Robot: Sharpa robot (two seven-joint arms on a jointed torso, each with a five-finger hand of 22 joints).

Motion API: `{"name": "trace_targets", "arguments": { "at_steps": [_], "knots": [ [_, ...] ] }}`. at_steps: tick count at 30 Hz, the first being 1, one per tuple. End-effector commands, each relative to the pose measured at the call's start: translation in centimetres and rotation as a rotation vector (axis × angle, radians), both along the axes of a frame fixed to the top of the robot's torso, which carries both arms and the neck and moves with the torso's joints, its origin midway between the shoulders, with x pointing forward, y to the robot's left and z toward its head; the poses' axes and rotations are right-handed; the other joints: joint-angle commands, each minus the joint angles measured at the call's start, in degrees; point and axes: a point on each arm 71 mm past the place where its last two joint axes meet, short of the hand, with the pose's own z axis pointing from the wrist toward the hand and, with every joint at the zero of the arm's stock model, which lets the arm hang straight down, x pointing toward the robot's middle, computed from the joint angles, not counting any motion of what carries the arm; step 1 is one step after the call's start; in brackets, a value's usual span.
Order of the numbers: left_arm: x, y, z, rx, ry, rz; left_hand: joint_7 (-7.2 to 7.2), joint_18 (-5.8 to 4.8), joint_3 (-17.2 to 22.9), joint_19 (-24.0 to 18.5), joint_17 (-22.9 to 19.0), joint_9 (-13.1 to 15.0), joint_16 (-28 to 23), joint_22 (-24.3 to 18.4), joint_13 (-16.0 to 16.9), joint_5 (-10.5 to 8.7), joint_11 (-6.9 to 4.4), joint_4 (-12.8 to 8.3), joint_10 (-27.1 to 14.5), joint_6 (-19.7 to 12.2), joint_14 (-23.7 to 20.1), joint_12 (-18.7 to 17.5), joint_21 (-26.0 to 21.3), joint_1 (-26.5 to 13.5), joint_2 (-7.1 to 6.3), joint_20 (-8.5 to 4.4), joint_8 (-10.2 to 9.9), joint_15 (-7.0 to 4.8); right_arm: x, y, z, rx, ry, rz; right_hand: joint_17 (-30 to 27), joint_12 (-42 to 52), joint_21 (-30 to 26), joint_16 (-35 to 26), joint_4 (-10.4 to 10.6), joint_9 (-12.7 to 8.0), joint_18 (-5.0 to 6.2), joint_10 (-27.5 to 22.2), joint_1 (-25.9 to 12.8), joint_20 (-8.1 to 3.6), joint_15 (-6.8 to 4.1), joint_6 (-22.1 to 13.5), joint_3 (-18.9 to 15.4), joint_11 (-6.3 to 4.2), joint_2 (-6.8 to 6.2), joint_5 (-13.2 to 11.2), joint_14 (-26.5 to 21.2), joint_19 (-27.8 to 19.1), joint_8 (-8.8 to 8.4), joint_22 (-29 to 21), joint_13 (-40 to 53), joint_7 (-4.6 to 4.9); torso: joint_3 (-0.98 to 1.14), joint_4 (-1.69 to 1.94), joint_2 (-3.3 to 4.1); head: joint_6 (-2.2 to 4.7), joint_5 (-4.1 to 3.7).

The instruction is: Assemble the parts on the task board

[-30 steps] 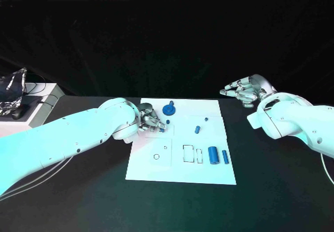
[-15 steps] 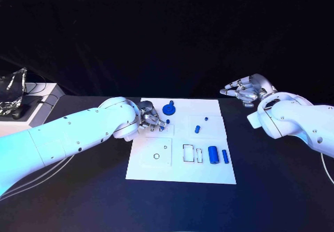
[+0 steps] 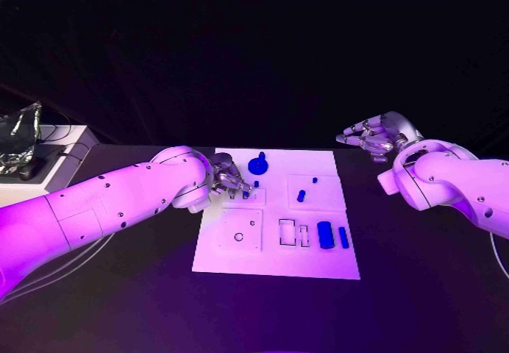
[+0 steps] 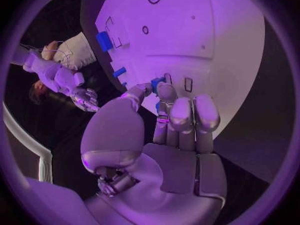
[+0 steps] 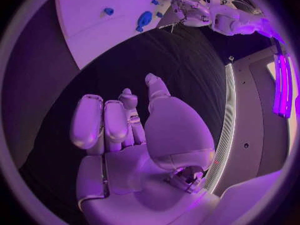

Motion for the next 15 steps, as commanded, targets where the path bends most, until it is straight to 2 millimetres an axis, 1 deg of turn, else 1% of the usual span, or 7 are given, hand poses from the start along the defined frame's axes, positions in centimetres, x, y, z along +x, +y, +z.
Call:
{"name": "trace_targets", "arguments": {
  "at_steps": [1, 11, 15],
  "knots": [
    [-0.13, -0.37, -0.11, -0.003, 0.018, -0.043, -0.35, -0.7, 4.9, -0.1, 0.0, 0.0, 0.4, 0.1, 0.0, 0.05, -0.19, -4.6, -0.1, 0.0, 0.0, 0.1, 0.0, 2.4, 1.78, 0.33, 0.1, -0.16, -0.02, 0.11, 0.08, -0.002, -0.01, 0.011, 0.0, -0.1, -0.2, -0.3, -0.4, -0.1, 0.23, -0.4, 0.0, -0.32, -0.27, 0.1, -0.1, -0.02, 0.45, 0.4, 0.3, 2.3, -0.33, 8.7, 0.0, 0.47, -0.02, -0.03, 0.04, -0.05, 0.04],
    [-0.11, -0.33, -0.13, -0.004, 0.018, -0.045, -0.36, -0.67, 4.8, -0.2, 0.0, -0.1, 0.4, 0.2, -0.1, 0.03, -0.18, -4.4, 0.0, 0.0, 0.0, 0.1, 0.0, 2.5, 1.77, 0.42, 0.1, -0.13, -0.01, 0.11, 0.08, -0.002, -0.01, 0.011, 0.0, -0.1, -0.2, -0.3, -0.4, -0.1, 0.23, -0.4, 0.0, -0.32, -0.27, 0.1, -0.1, -0.02, 0.45, 0.4, 0.3, 2.3, -0.33, 8.7, 0.0, 0.47, 0.01, 0.02, 0.01, -0.08, 0.06],
    [-0.1, -0.29, -0.11, -0.005, 0.015, -0.042, -0.37, -0.66, 4.8, -0.2, 0.0, -0.1, 0.4, 0.2, -0.1, 0.02, -0.18, -4.3, -0.1, 0.0, 0.0, 0.1, -0.1, 2.5, 1.78, 0.44, 0.1, -0.12, -0.02, 0.08, 0.08, -0.002, -0.01, 0.01, 0.0, -0.1, -0.2, -0.3, -0.4, -0.1, 0.23, -0.4, 0.0, -0.32, -0.27, 0.1, -0.1, -0.02, 0.45, 0.4, 0.3, 2.3, -0.33, 8.7, 0.0, 0.47, 0.03, -0.02, 0.03, -0.05, 0.08]
  ]
}}
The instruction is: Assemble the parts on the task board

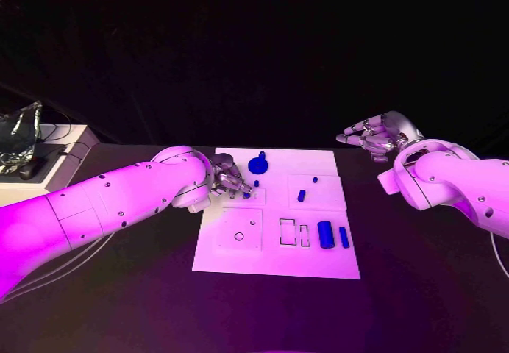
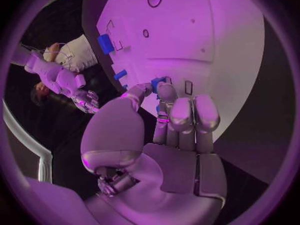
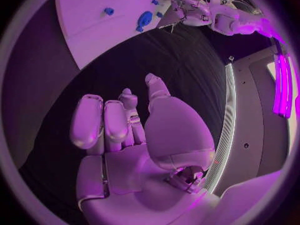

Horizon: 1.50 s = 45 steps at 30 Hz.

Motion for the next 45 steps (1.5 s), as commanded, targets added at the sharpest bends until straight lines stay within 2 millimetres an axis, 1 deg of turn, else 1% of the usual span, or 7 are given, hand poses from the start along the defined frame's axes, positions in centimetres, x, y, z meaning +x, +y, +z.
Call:
{"name": "trace_targets", "arguments": {
  "at_steps": [1, 5, 17, 27, 33, 38, 45],
  "knots": [
    [-0.06, -0.24, 0.02, -0.005, 0.001, -0.021, -0.39, -0.66, 4.8, 0.0, 0.0, -0.1, 0.4, 0.1, -0.1, 0.15, -0.29, -4.3, -0.1, 0.0, 0.0, 0.1, -0.1, 2.5, 1.78, 0.23, 0.1, -0.12, -0.02, 0.08, 0.08, -0.002, -0.01, 0.01, 0.0, -0.1, -0.2, -0.3, -0.4, -0.1, 0.23, -0.4, 0.0, -0.32, -0.27, 0.1, -0.1, -0.05, 0.45, 0.4, 0.3, 2.3, -0.33, 8.7, 0.0, 0.47, 0.03, -0.01, 0.01, 0.05, 0.04],
    [-0.02, -0.15, 0.04, 0.001, -0.005, -0.02, -0.39, -0.66, 4.8, 0.0, 0.0, -0.1, 0.4, 0.1, -0.1, 0.15, -0.29, -4.3, -0.1, 0.0, 0.0, 0.1, -0.1, 2.5, 1.78, 0.23, 0.1, -0.12, -0.03, 0.08, 0.08, -0.002, -0.01, 0.01, 0.0, -0.1, -0.2, -0.3, -0.4, -0.1, 0.23, -0.4, 0.0, -0.32, -0.27, 0.1, -0.1, -0.05, 0.45, 0.4, 0.3, 2.3, -0.33, 8.7, 0.0, 0.47, 0.05, -0.02, 0.0, -0.01, 0.04],
    [0.02, 0.2, -0.11, 0.025, 0.006, -0.022, -0.39, -0.64, 4.7, 0.0, 0.0, -0.1, 0.3, 0.2, -0.2, 0.15, -0.28, -4.2, -0.1, 0.0, 0.0, 0.1, -0.2, 2.7, 1.72, 0.3, 0.1, -0.1, -0.02, 0.07, 0.08, -0.002, -0.01, 0.01, 0.0, -0.1, -0.2, -0.3, -0.4, -0.1, 0.23, -0.4, 0.0, -0.32, -0.27, 0.1, -0.1, -0.05, 0.45, 0.4, 0.3, 2.3, -0.33, 8.7, 0.0, 0.47, 0.04, -0.01, 0.01, -0.22, 0.19],
    [0.04, 0.43, -0.19, 0.028, 0.017, -0.014, -0.4, -0.64, 4.7, 0.0, -0.1, -0.1, 0.3, 0.2, -0.2, 0.13, -0.26, -4.1, -0.1, 0.1, -0.1, 0.2, -0.2, 2.7, 1.67, 0.36, 0.1, -0.07, -0.01, 0.08, 0.06, -0.002, -0.008, 0.009, 0.0, -0.1, -0.2, -0.3, -0.5, -0.1, 0.23, -0.4, -0.1, -0.32, -0.28, 0.1, -0.1, -0.05, 0.6, 0.3, 0.3, 2.3, -0.34, 8.7, 0.0, 0.47, 0.01, 0.02, -0.01, -0.42, 0.05],
    [0.15, 0.46, -0.09, 0.022, -0.001, -0.009, -0.41, -0.66, 4.7, 0.1, -0.1, -0.1, 0.3, 0.3, -0.2, 0.14, -0.27, -4.1, -0.1, 0.1, 0.0, 0.2, -0.2, 2.7, 1.62, 0.35, 0.1, -0.06, 0.0, 0.08, 0.06, -0.002, -0.008, 0.009, 0.0, -0.1, -0.2, -0.3, -0.5, -0.1, 0.23, -0.4, -0.1, -0.32, -0.28, 0.1, -0.1, -0.05, 0.6, 0.3, 0.3, 2.3, -0.34, 8.7, 0.0, 0.47, -0.03, 0.05, -0.02, -0.35, 0.15],
    [0.15, 0.4, -0.08, 0.022, -0.003, -0.012, -0.41, -0.66, 4.7, 0.1, -0.1, -0.1, 0.3, 0.3, -0.2, 0.14, -0.27, -4.1, -0.1, 0.1, 0.0, 0.2, -0.2, 2.7, 1.62, 0.35, 0.1, -0.06, 0.0, 0.11, 0.06, -0.002, -0.008, 0.009, 0.0, -0.1, -0.2, -0.3, -0.5, -0.1, 0.23, -0.4, -0.1, -0.32, -0.28, 0.1, -0.1, -0.05, 0.6, 0.3, 0.3, 2.3, -0.34, 8.7, 0.0, 0.47, 0.08, -0.02, 0.01, -0.39, 0.29],
    [0.22, 0.34, -0.09, 0.023, -0.004, -0.008, -0.41, -0.67, 4.7, 0.1, -0.1, -0.1, 0.3, 0.3, -0.3, 0.14, -0.26, -4.1, -0.1, 0.1, 0.0, 0.2, -0.2, 2.7, 1.62, 0.34, 0.1, -0.05, 0.0, 0.11, 0.05, -0.002, -0.007, 0.009, 0.0, -0.1, -0.2, -0.3, -0.5, -0.1, 0.23, -0.4, -0.1, -0.32, -0.28, 0.1, -0.1, -0.05, 0.6, 0.3, 0.3, 2.3, -0.34, 8.7, 0.0, 0.47, 0.08, -0.04, 0.02, -0.38, 0.28]
  ]
}}
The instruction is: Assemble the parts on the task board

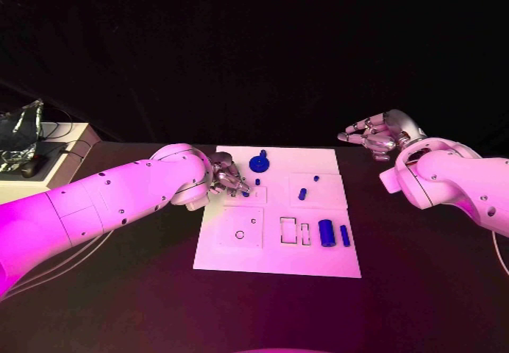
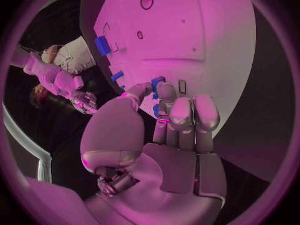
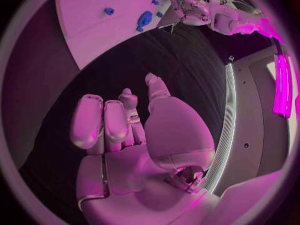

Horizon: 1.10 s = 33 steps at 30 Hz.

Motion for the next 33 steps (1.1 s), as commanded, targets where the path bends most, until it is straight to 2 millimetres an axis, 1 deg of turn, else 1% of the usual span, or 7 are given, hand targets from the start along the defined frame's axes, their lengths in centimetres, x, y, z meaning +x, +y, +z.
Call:
{"name": "trace_targets", "arguments": {
  "at_steps": [1, 12, 13, 16, 20, 28, 33],
  "knots": [
    [0.03, -0.23, 0.05, 0.0, -0.007, -0.007, -0.31, -0.67, 4.5, 0.1, 0.0, -0.1, 0.3, 0.2, -0.1, 0.14, -0.34, -4.2, 0.2, 0.0, 0.0, 0.2, -0.2, 2.3, 1.81, 0.35, 0.1, -0.05, -0.02, 0.11, 0.06, -0.002, -0.007, 0.01, 0.0, -0.1, -0.2, -0.3, -0.3, -0.1, 0.24, -0.5, -0.1, -0.32, -0.28, 0.0, 0.1, -0.12, 0.6, 0.3, 0.3, 2.3, -0.34, 8.7, 0.0, 0.33, 0.04, -0.01, 0.03, 0.01, -0.02],
    [0.04, -0.61, -0.19, 0.012, 0.015, -0.011, -0.31, -0.69, 4.6, 0.1, -0.1, -0.1, 0.3, 0.3, -0.1, 0.12, -0.35, -4.2, 0.3, 0.0, 0.0, 0.2, -0.2, 2.4, 1.82, 0.35, 0.1, -0.06, -0.06, 0.09, 0.06, -0.002, -0.007, 0.01, 0.0, -0.1, -0.2, -0.3, -0.3, -0.1, 0.24, -0.5, -0.1, -0.32, -0.28, 0.0, 0.1, -0.12, 0.6, 0.3, 0.3, 2.3, -0.34, 8.7, 0.0, 0.33, 0.06, -0.03, 0.07, -0.14, -0.17],
    [0.04, -0.65, -0.23, 0.013, 0.018, -0.012, -0.31, -0.69, 4.6, 0.1, 0.0, -0.1, 0.4, 0.3, -0.1, 0.13, -0.35, -4.2, 0.3, 0.0, 0.0, 0.2, -0.2, 2.4, 1.82, 0.35, 0.1, -0.06, -0.07, 0.09, 0.06, -0.002, -0.007, 0.01, 0.0, -0.1, -0.2, -0.3, -0.3, -0.1, 0.24, -0.5, -0.1, -0.32, -0.28, 0.0, 0.1, -0.12, 0.6, 0.3, 0.3, 2.3, -0.34, 8.7, 0.0, 0.33, 0.09, -0.06, 0.09, -0.18, -0.16],
    [0.03, -0.77, -0.33, 0.016, 0.026, -0.013, -0.3, -0.69, 4.6, 0.1, 0.0, -0.1, 0.4, 0.3, -0.1, 0.14, -0.35, -4.3, 0.2, 0.0, 0.0, 0.2, -0.2, 2.4, 1.81, 0.34, 0.1, -0.05, -0.08, 0.11, 0.06, -0.002, -0.006, 0.011, 0.0, -0.1, -0.2, -0.3, -0.3, -0.1, 0.24, -0.5, -0.1, -0.32, -0.28, 0.0, 0.1, -0.12, 0.6, 0.3, 0.3, 2.3, -0.34, 8.7, 0.0, 0.33, 0.08, -0.05, 0.08, -0.23, -0.22],
    [0.02, -0.85, -0.43, 0.02, 0.032, -0.012, -0.3, -0.69, 4.6, 0.1, 0.0, -0.1, 0.4, 0.3, -0.1, 0.14, -0.35, -4.3, 0.2, 0.0, 0.0, 0.2, -0.2, 2.4, 1.81, 0.34, 0.1, -0.05, -0.09, 0.11, 0.07, -0.002, -0.007, 0.011, 0.0, -0.1, -0.2, -0.3, -0.3, -0.1, 0.24, -0.5, -0.1, -0.32, -0.28, 0.0, 0.1, -0.12, 0.6, 0.3, 0.3, 2.3, -0.34, 8.7, 0.0, 0.33, -0.02, -0.01, 0.04, -0.26, -0.31],
    [0.11, -0.67, -0.53, 0.028, 0.036, 0.001, -0.27, -0.68, 4.6, 0.1, -0.1, -0.1, 0.4, 0.4, -0.1, 0.12, -0.35, -4.3, 0.2, 0.0, 0.0, 0.2, -0.3, 2.4, 1.82, 0.32, 0.1, -0.07, -0.1, 0.08, 0.07, -0.002, -0.007, 0.011, 0.0, -0.1, -0.2, -0.3, -0.3, -0.1, 0.24, -0.5, -0.1, -0.32, -0.28, 0.0, 0.1, -0.12, 0.6, 0.3, 0.3, 2.3, -0.34, 8.7, 0.0, 0.33, -0.04, 0.06, -0.01, -0.41, -0.32],
    [0.19, -0.36, -0.59, 0.04, 0.035, 0.012, -0.27, -0.68, 4.6, 0.1, -0.1, -0.1, 0.4, 0.4, -0.1, 0.12, -0.35, -4.3, 0.2, 0.0, 0.0, 0.2, -0.3, 2.4, 1.82, 0.32, 0.1, -0.07, -0.13, 0.09, 0.08, -0.001, -0.007, 0.012, 0.0, -0.1, -0.2, -0.3, -0.3, -0.1, 0.24, -0.5, -0.1, -0.32, -0.28, 0.0, 0.1, -0.12, 0.6, 0.3, 0.3, 2.3, -0.34, 8.7, 0.0, 0.33, -0.07, 0.08, -0.04, -0.32, -0.29]
  ]
}}
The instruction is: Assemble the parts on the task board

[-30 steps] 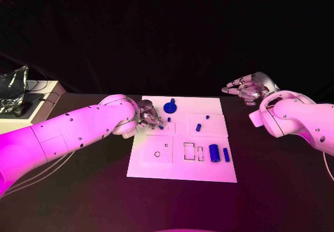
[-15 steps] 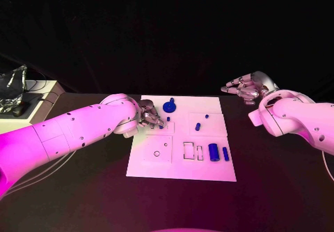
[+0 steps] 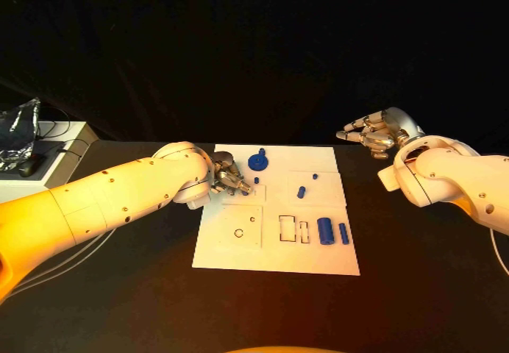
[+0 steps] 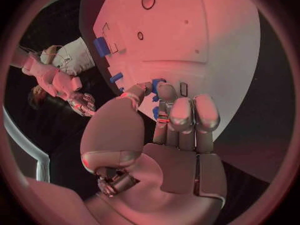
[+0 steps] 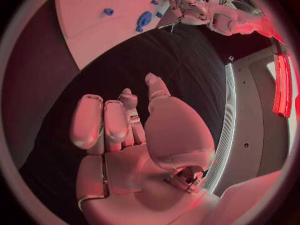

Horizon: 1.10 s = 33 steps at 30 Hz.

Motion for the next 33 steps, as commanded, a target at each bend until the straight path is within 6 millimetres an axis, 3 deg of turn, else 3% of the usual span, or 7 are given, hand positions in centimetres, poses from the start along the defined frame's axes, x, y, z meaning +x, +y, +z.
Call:
{"name": "trace_targets", "arguments": {
  "at_steps": [1, 12, 19, 26, 30, 33],
  "knots": [
    [0.0, 0.28, -0.33, 0.025, 0.015, 0.012, -0.38, -0.68, 4.6, 0.1, -0.1, 0.2, 0.4, 0.4, -0.1, 0.1, -0.27, -4.3, -0.1, -0.1, 0.0, 0.2, -0.3, 2.4, 1.81, 0.33, 0.0, -0.07, -0.04, 0.09, 0.07, -0.002, -0.008, 0.01, 0.0, -0.1, -0.2, -0.3, -0.3, -0.1, 0.24, -0.3, -0.1, -0.32, -0.28, 0.0, 0.1, 0.07, 0.6, 0.3, 0.3, 2.3, -0.34, 8.7, 0.0, 0.36, -0.03, 0.03, -0.03, 0.1, 0.08],
    [0.25, 0.6, -0.37, 0.013, 0.011, 0.045, -0.33, -0.62, 3.9, 0.1, -0.3, 0.4, 0.1, 0.4, 0.0, -0.36, -0.29, -4.1, -0.4, -0.6, -0.1, 0.2, -0.6, 2.1, 2.52, 0.33, 0.1, -0.13, -0.05, 0.09, 0.08, -0.001, -0.009, 0.011, 0.0, -0.1, -0.2, -0.3, -0.3, -0.1, 0.24, -0.3, -0.1, -0.32, -0.28, 0.0, 0.1, 0.07, 0.6, 0.3, 0.3, 2.3, -0.34, 8.7, 0.0, 0.36, -0.04, -0.02, 0.0, 0.23, 0.12],
    [0.33, 0.49, -0.36, -0.011, 0.011, 0.057, -0.27, -0.46, -0.1, -0.1, -0.7, 0.2, -0.3, 0.2, 0.0, -0.42, -0.22, -2.8, -0.9, -1.1, -0.2, 0.3, -1.3, 2.6, 3.6, 0.5, 0.0, -0.1, -0.06, 0.06, 0.08, -0.001, -0.009, 0.01, 0.0, -0.2, -0.3, -0.4, -0.2, -0.1, 0.25, -0.4, -0.1, -0.32, -0.27, 0.0, 0.1, 0.07, 0.54, 0.3, 0.3, 2.3, -0.33, 8.7, -0.1, 0.37, 0.0, -0.04, 0.02, 0.18, 0.07],
    [0.44, 0.51, -0.31, -0.032, 0.002, 0.075, -0.02, -0.5, -3.8, -0.4, -1.4, -1.4, -0.9, 0.0, -0.3, -0.44, -0.04, -0.6, -1.6, -1.7, -0.3, 0.1, -2.1, 3.1, 3.58, 0.17, -1.4, -0.07, -0.06, 0.0, 0.08, -0.001, -0.009, 0.009, 0.0, -0.2, -0.3, -0.4, -0.2, -0.1, 0.25, -0.4, -0.1, -0.32, -0.27, 0.0, 0.1, 0.07, 0.54, 0.3, 0.3, 2.3, -0.33, 8.7, -0.1, 0.37, 0.03, -0.05, 0.01, 0.2, 0.1],
    [0.47, 0.57, -0.31, -0.038, 0.002, 0.083, 0.38, -0.57, -6.0, -0.4, -1.7, -4.4, -1.1, -0.1, -0.5, -0.4, 0.23, 1.0, -2.1, -1.6, -0.4, 0.3, -2.5, 3.5, 3.37, -0.08, -3.2, 0.03, -0.07, -0.03, 0.08, -0.001, -0.009, 0.008, -0.1, -0.2, -0.4, -0.5, -0.1, -0.1, 0.25, -0.3, -0.2, -0.32, -0.28, 0.0, 0.1, 0.07, 0.61, 0.4, 0.3, 2.3, -0.33, 8.7, -0.1, 0.36, 0.04, -0.03, 0.0, 0.15, 0.03],
    [0.47, 0.59, -0.34, -0.04, 0.006, 0.084, 1.16, -0.56, -8.8, -0.5, -1.9, -10.7, -1.3, -0.2, -0.8, -0.35, 0.67, 1.6, -2.5, -1.0, -0.5, 0.5, -2.9, 4.3, 3.85, -0.08, -6.1, 0.27, -0.07, -0.05, 0.08, -0.001, -0.009, 0.007, -0.1, -0.2, -0.4, -0.5, -0.1, -0.1, 0.25, -0.3, -0.2, -0.32, -0.28, 0.0, 0.1, 0.07, 0.61, 0.4, 0.3, 2.3, -0.33, 8.7, -0.1, 0.36, 0.01, -0.03, -0.01, 0.12, 0.06]
  ]
}}
